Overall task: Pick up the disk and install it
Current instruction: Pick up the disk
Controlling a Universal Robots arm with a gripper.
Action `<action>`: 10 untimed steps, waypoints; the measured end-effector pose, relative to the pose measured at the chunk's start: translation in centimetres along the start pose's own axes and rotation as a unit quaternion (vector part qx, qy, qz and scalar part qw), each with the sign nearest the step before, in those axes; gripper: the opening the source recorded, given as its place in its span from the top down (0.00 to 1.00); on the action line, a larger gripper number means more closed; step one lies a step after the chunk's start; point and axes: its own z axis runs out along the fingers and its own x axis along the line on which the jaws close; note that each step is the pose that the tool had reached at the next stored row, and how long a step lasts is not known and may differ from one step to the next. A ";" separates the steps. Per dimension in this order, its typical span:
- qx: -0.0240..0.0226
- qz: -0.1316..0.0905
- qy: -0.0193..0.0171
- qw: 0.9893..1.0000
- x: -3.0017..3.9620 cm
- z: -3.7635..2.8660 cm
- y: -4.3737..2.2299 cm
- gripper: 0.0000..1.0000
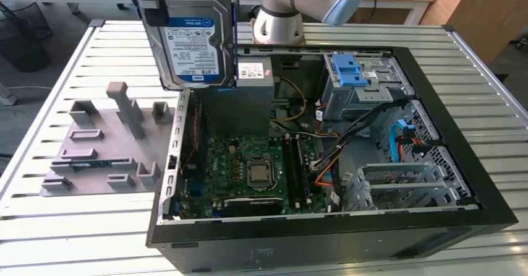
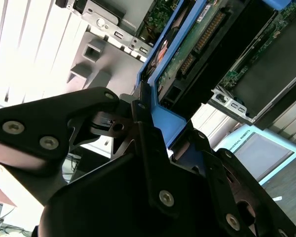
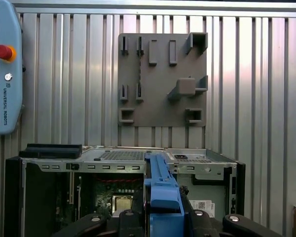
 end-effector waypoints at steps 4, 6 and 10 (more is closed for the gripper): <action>0.000 0.000 0.000 1.000 0.00 0.00 -0.47 0.64; 0.000 0.000 0.000 1.000 -0.01 -0.01 -0.68 0.64; 0.000 0.000 0.000 1.000 -0.01 0.00 -1.14 0.64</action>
